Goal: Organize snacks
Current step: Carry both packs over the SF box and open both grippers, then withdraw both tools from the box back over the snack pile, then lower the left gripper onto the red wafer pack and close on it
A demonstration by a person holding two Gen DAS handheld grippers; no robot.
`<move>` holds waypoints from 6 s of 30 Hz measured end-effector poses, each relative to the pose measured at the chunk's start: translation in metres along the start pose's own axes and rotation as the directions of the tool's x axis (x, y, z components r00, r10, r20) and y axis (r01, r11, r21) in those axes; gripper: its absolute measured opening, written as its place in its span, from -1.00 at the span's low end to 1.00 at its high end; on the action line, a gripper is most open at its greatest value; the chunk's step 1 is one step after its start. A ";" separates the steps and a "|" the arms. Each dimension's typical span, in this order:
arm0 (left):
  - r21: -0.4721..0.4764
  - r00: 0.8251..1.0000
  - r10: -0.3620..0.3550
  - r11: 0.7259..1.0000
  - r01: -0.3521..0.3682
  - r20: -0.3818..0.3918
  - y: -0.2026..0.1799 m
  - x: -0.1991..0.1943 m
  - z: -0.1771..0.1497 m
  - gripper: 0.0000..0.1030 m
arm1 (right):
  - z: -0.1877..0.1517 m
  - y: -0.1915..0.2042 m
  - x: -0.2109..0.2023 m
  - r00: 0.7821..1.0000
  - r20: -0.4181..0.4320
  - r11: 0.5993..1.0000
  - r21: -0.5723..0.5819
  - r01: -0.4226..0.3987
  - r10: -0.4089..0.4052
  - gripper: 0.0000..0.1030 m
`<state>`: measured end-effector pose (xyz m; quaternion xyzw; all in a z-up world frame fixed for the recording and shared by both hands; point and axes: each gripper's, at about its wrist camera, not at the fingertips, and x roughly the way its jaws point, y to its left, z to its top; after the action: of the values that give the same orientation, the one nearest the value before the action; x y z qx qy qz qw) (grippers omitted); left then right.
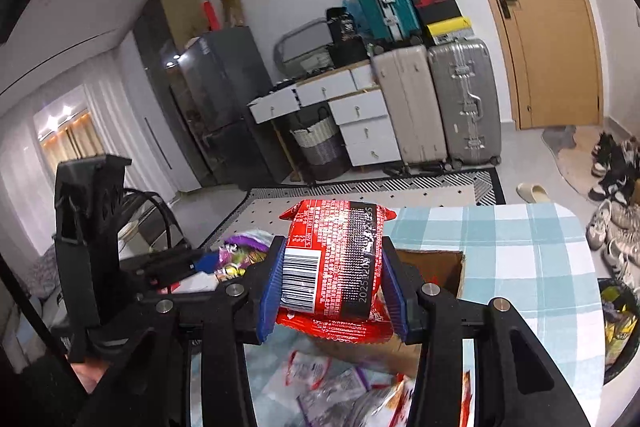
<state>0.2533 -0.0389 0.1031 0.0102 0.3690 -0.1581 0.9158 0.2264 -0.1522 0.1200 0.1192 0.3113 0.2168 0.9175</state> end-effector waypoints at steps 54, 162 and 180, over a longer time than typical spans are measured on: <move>-0.057 0.994 0.083 0.995 -0.087 -0.067 0.039 0.078 -0.025 0.67 | -0.018 -0.078 0.078 0.983 -0.173 0.989 0.122 0.083 -0.061 0.86; -0.051 0.964 0.049 0.997 -0.064 -0.263 -0.024 0.071 -0.293 0.23 | -0.222 -0.018 -0.064 0.982 -0.015 0.976 -0.115 0.185 -0.188 0.99; 0.037 0.969 0.061 0.998 -0.054 -0.241 -0.036 0.064 -0.293 -0.21 | -0.222 -0.020 -0.063 0.981 -0.025 0.977 -0.104 0.189 -0.192 0.99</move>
<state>0.0896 -0.0514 -0.1500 0.0538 0.4751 -0.1345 0.8679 0.0498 -0.1815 -0.0265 0.0385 0.3259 0.1455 0.9333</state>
